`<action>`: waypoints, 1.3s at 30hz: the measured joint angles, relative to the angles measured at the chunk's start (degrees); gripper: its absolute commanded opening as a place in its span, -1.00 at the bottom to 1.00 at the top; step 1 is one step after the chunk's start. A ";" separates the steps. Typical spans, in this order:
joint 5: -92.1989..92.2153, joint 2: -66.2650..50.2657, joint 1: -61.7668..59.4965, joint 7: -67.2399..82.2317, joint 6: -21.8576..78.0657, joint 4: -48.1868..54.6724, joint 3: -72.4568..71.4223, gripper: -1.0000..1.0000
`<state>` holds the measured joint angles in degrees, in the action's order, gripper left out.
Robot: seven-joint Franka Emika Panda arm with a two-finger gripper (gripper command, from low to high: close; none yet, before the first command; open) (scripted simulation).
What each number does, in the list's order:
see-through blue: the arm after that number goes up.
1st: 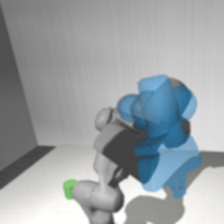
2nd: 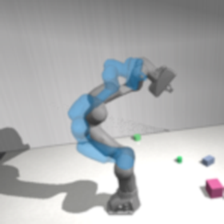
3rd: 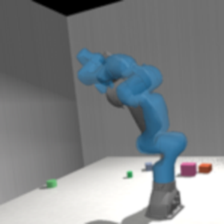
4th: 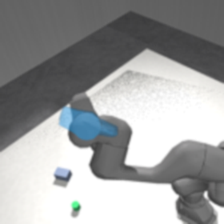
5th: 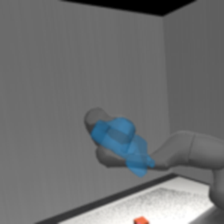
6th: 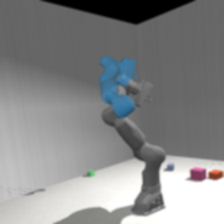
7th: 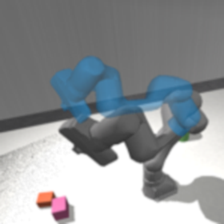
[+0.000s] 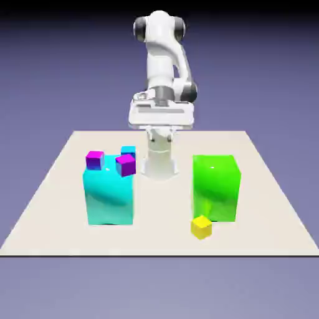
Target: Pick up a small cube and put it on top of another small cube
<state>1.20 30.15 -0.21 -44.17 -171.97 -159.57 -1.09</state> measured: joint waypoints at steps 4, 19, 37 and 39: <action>4.00 -8.31 -2.99 -5.69 6.75 4.74 -3.62 0.00; 18.99 -39.45 -14.22 -27.03 32.08 22.50 -17.19 0.00; 27.82 -59.70 -19.01 -37.83 41.75 31.63 -24.68 -1.00; 26.38 -56.41 -20.21 -37.63 46.12 32.63 -24.78 -1.00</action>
<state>27.58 -26.25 -20.42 -81.80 -125.85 -126.95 -25.87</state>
